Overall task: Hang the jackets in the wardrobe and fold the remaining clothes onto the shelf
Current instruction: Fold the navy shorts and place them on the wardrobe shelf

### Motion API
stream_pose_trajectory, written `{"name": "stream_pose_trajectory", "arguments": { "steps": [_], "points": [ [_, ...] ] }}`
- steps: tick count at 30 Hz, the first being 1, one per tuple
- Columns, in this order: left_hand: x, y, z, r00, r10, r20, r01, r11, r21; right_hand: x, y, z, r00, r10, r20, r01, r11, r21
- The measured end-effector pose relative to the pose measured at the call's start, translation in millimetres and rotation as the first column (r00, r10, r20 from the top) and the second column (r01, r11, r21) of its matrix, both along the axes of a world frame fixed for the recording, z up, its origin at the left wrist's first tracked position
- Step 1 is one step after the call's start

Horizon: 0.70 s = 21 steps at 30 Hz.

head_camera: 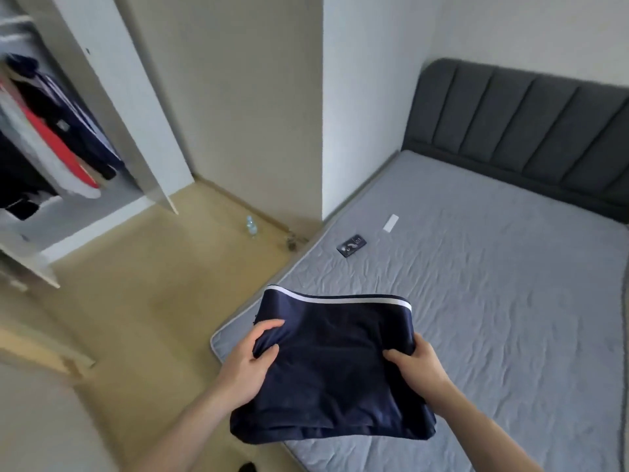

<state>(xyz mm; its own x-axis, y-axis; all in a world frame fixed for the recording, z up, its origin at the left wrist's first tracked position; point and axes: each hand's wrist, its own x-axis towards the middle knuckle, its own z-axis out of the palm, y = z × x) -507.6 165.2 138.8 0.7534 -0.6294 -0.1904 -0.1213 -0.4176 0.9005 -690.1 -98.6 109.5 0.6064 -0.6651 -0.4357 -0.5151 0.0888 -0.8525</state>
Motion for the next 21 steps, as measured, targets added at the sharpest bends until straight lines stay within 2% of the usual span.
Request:
{"name": "stream_pose_trajectory", "arguments": {
  "steps": [10, 17, 21],
  "points": [
    [142.6, 128.4, 53.8, 0.961, 0.275, 0.043, -0.267, 0.955, -0.125, 213.6, 90.4, 60.1, 0.966, 0.228, 0.118, -0.223, 0.973, -0.052],
    [259.2, 199.9, 90.3, 0.926, 0.366, 0.096, -0.341, 0.918, -0.203, 342.2, 157.3, 94.6, 0.932, 0.272, 0.240, -0.259, 0.962, -0.087],
    [316.2, 225.3, 108.6, 0.911, 0.399, 0.100, -0.371, 0.902, -0.220, 405.9, 179.9, 112.7, 0.920, 0.304, 0.246, -0.288, 0.952, -0.100]
  ]
}}
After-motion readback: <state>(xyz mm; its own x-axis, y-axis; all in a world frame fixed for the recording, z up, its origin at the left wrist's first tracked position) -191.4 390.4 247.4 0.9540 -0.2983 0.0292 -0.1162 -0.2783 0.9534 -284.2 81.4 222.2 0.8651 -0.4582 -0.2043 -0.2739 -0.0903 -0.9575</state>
